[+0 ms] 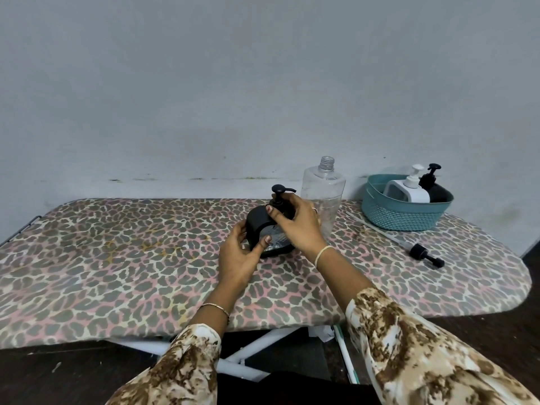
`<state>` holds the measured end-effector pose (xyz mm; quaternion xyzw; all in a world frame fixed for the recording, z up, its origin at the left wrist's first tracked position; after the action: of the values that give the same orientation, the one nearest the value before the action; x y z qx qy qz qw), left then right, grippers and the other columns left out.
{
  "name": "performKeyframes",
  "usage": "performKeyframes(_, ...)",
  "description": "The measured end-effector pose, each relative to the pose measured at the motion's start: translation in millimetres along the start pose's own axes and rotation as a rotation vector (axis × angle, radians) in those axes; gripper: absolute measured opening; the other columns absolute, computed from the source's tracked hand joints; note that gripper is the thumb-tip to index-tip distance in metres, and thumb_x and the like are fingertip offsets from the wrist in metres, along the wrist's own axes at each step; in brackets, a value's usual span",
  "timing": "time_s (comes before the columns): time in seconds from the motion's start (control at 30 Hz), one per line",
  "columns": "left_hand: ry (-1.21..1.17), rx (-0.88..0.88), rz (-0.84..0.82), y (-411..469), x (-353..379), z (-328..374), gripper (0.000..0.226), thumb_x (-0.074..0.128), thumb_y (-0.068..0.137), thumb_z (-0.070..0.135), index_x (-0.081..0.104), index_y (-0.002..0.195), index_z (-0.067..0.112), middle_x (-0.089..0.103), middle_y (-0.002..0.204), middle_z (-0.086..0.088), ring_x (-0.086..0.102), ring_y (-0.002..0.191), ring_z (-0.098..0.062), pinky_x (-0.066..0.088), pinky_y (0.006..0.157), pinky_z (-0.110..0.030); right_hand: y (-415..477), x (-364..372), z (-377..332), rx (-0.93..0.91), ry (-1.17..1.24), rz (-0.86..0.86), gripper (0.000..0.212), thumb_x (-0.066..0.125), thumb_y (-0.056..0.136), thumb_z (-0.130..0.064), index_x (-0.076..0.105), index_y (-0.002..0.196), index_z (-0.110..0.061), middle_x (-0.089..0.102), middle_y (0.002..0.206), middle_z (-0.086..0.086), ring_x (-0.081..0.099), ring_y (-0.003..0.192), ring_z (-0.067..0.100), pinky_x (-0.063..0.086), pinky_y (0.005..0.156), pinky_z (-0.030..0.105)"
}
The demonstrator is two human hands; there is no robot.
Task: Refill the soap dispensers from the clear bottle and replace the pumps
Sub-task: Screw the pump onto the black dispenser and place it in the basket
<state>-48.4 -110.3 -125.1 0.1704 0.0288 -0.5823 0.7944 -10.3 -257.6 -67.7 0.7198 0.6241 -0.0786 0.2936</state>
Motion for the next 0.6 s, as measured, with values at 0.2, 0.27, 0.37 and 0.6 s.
performKeyframes(0.2,-0.147,-0.075,-0.071,-5.9,-0.2,6.9,0.066,0.078,0.079,0.020,0.046,0.137,0.014,0.055,0.121,0.008,0.052,0.112,-0.007,0.042,0.095,-0.018,-17.1,-26.6,-14.0,-0.038,0.001,-0.170,0.051,0.074,0.080,-0.040,0.059,0.124,-0.019,0.060,0.119,-0.001,0.054,0.112,0.013,0.042,0.099,0.028)
performKeyframes(0.27,-0.193,-0.117,-0.109,-8.4,2.3,8.3,0.065,0.078,0.078,0.016,0.047,0.135,0.013,0.056,0.127,0.003,0.053,0.116,-0.012,0.043,0.103,-0.027,-23.0,-37.7,-9.1,-0.043,-0.031,-0.211,0.053,0.073,0.083,-0.035,0.056,0.128,-0.014,0.057,0.126,0.002,0.050,0.114,0.012,0.037,0.097,0.022)
performKeyframes(0.37,-0.246,-0.149,-0.184,-16.1,10.5,14.4,0.069,0.078,0.076,0.011,0.045,0.136,0.009,0.055,0.134,-0.006,0.053,0.123,-0.019,0.042,0.108,-0.037,-30.1,-56.7,-0.6,-0.045,-0.029,-0.228,0.057,0.073,0.081,-0.038,0.055,0.130,-0.016,0.057,0.131,0.002,0.051,0.122,0.015,0.038,0.102,0.025)
performKeyframes(0.6,-0.255,-0.139,-0.310,-41.1,34.2,23.5,0.067,0.080,0.072,0.013,0.049,0.131,0.010,0.060,0.128,-0.006,0.056,0.119,-0.018,0.044,0.107,-0.036,-48.4,-98.4,14.0,-0.001,0.062,-0.289,0.053,0.082,0.074,-0.026,0.060,0.121,-0.016,0.065,0.120,-0.003,0.060,0.112,0.007,0.044,0.104,0.030)
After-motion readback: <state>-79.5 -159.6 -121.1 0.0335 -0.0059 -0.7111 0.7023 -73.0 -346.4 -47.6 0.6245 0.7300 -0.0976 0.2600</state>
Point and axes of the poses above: each hand's wrist, its own y-axis towards the middle knuckle, its own x-axis out of the palm, z = x × y, the point moved 6 cm from there along y, towards the middle knuckle
